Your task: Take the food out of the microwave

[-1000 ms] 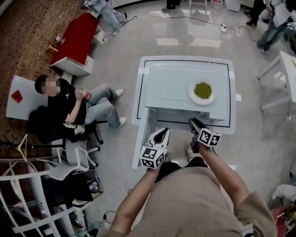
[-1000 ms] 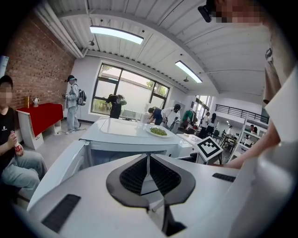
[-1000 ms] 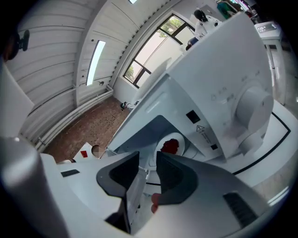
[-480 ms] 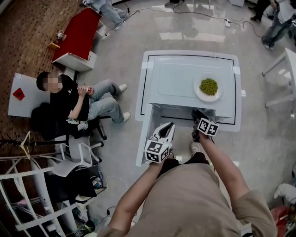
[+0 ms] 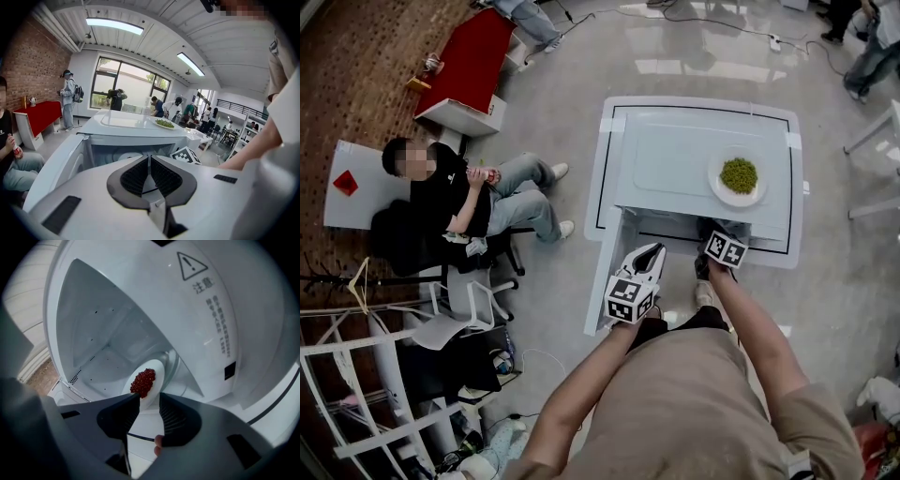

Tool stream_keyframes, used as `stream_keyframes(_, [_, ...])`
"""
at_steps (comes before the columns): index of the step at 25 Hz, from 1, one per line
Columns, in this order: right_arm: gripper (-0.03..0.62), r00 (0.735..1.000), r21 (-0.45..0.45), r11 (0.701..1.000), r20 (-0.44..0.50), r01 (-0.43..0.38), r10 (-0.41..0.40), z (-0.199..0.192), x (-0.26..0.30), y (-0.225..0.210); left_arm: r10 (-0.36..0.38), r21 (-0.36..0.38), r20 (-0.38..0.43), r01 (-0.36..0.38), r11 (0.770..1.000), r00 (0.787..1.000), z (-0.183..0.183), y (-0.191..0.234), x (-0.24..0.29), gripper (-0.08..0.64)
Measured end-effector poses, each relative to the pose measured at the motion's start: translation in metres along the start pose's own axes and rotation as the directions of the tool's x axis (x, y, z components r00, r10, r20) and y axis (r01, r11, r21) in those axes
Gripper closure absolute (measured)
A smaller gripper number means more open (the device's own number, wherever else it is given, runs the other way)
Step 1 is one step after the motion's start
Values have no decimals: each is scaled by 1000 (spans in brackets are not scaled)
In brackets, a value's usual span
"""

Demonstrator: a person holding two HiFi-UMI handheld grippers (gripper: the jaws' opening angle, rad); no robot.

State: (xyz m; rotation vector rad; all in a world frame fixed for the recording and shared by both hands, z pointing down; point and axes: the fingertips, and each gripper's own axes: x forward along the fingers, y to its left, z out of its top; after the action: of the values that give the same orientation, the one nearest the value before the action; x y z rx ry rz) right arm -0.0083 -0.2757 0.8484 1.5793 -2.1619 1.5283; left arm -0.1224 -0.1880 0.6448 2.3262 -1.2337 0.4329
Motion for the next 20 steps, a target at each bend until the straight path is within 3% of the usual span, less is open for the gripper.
stream_keyframes(14, [484,999,107,994,26,22,-25,3,15,-7,-4,1,-9,4,1000,1000,0,5,-2,552])
stream_keyframes(20, [523,998,268,962,45,-52,41,3,15,-6,-3,6,-15,4,1000,1000,-1,7,-3,552])
